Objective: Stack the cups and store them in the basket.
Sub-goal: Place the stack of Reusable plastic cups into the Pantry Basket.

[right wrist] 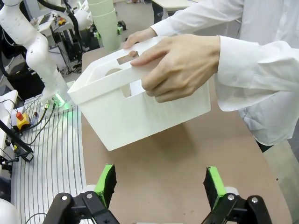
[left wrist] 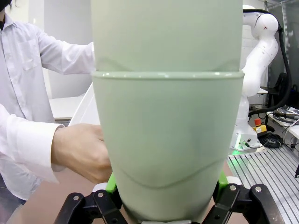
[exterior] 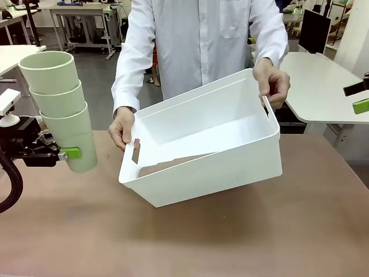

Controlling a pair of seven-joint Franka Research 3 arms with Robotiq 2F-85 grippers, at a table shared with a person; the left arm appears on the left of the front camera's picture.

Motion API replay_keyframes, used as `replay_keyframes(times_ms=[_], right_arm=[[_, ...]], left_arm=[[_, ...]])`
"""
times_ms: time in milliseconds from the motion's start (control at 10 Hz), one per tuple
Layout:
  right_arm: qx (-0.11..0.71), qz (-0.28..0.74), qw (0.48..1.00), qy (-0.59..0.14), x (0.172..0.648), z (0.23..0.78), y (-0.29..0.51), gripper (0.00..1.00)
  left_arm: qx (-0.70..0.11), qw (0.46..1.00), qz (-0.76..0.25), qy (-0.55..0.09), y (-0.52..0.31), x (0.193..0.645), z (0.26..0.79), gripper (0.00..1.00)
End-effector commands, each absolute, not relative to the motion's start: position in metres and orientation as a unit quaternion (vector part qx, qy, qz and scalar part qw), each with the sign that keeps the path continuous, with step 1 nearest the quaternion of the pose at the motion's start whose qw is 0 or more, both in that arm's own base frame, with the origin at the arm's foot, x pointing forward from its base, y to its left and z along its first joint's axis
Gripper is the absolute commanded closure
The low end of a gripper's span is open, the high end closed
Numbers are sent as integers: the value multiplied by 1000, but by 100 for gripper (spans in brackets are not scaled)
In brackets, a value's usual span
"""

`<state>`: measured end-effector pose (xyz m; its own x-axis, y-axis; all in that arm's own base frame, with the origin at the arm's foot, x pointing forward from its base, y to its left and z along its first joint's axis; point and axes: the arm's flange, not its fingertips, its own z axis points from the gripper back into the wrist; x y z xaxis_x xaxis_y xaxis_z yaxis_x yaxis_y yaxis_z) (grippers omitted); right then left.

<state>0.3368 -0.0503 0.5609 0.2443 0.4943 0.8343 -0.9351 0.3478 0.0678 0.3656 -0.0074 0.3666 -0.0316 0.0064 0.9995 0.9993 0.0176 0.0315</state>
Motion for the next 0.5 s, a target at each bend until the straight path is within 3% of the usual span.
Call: replay_keyframes(times_ms=[0,400], right_arm=[[297,496,722,-380,337,560,-51,0],[297,496,722,-380,337,560,-51,0]], left_arm=[[-479,503,-510,-507,-11,362,387,15],[-407,572,-541,-463,-37,360,476,15]])
